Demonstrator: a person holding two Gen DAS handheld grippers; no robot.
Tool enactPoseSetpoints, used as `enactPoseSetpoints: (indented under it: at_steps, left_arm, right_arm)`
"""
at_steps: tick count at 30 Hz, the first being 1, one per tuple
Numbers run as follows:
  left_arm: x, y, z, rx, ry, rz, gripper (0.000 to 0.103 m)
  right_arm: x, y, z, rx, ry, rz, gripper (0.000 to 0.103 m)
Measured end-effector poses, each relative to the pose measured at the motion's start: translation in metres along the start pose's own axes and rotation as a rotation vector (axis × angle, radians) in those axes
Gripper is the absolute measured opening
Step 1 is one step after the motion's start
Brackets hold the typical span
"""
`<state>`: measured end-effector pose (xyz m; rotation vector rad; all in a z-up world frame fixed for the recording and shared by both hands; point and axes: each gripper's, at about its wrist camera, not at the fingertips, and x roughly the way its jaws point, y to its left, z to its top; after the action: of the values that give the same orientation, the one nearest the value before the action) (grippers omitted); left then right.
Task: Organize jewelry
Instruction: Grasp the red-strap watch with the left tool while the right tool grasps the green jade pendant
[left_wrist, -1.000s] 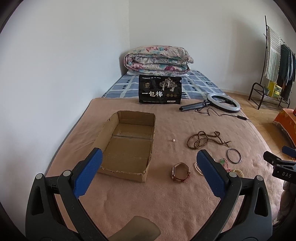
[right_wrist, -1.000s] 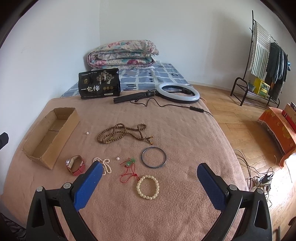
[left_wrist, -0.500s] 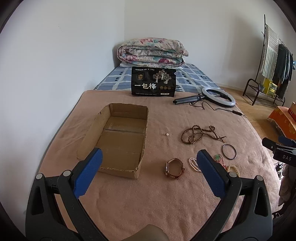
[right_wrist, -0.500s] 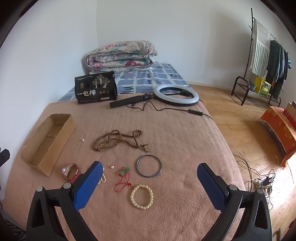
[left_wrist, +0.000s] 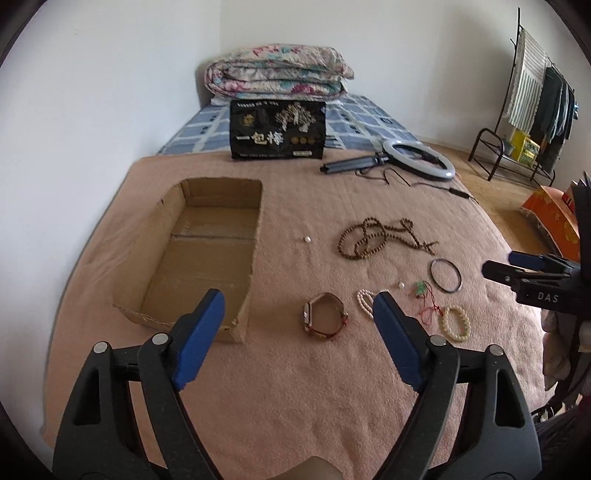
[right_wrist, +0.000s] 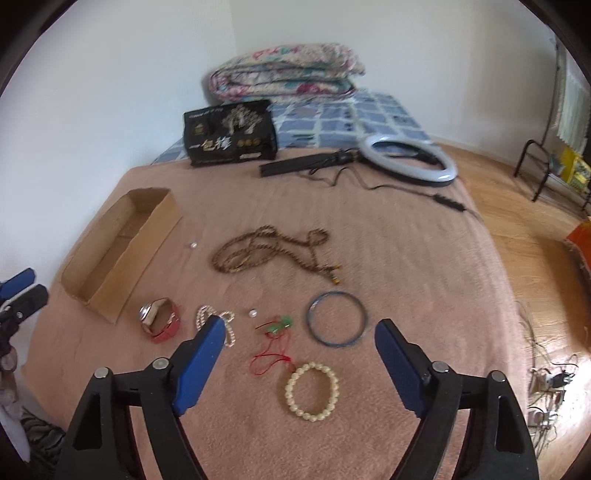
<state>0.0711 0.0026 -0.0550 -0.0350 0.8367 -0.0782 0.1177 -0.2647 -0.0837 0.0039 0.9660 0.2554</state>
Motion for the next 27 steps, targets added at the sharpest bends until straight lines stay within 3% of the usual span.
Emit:
enactPoseSetpoints:
  at_steps: [2,4,8,16,21,27]
  left_arm:
    - [0.011,-0.005,-0.005,0.005,0.048,-0.029,0.07]
    - [0.019,-0.009,-0.009,0.011,0.081,-0.06,0.068]
    - [0.043,-0.022,-0.016,0.046,0.168,-0.095,0.055]
    - [0.084,-0.049,-0.022,0.116,0.269,-0.138,0.041]
    - [0.107,-0.045,-0.019,0.099,0.297,-0.114,0.031]
    - [0.118,-0.04,-0.02,0.09,0.314,-0.114,0.03]
  right_arm:
    - [0.012,0.0,-0.001,0.01,0.034,0.037,0.074]
    - [0.026,0.0,-0.002,0.028,0.081,0.072,0.064]
    - [0.042,-0.001,-0.003,0.038,0.129,0.104,0.057]
    - [0.077,0.001,0.002,0.057,0.236,0.192,0.038]
    - [0.097,-0.005,0.007,0.115,0.287,0.196,0.034]
    - [0.11,0.0,0.011,0.081,0.299,0.155,0.034]
